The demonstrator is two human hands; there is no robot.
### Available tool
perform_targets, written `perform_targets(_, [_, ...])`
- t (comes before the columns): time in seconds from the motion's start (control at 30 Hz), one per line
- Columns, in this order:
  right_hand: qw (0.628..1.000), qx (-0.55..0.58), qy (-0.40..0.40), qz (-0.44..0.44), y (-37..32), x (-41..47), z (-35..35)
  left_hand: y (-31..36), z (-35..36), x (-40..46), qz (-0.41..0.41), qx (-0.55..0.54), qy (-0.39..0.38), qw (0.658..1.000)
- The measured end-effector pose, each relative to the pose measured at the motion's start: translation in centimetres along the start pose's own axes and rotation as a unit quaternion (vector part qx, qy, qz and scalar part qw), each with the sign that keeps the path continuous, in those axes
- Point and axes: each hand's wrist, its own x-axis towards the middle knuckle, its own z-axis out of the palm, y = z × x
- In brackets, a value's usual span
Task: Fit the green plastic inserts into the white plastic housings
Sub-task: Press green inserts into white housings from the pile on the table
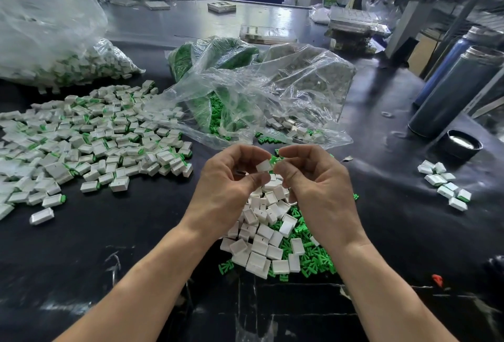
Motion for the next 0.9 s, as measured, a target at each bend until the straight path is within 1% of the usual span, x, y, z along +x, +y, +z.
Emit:
perform_targets(0.37, [0.999, -0.009, -0.016, -0.03, -0.03, -0.09, 0.18, 0.2, 0.1, -0.03, 0.011, -0.016, 0.013, 1.0])
perform_targets(0.6, [1.0, 0.026, -0.005, -0.01, 0.18, -0.16, 0.05, 0.25, 0.16, -0.15, 0.021, -0.014, 0.014, 1.0])
perform_targets(0.77, [0.999, 0.04, -0.002, 0.022, 0.19, -0.16, 0.19, 0.27, 0.17, -0.28, 0.028, 0.011, 0.015, 0.999])
perform_targets(0.9, [0.998, 0.035, 0.002, 0.044, 0.21, -0.2, 0.17, 0.43, 0.31, -0.49, 0.043, 0.07, 0.025, 0.996])
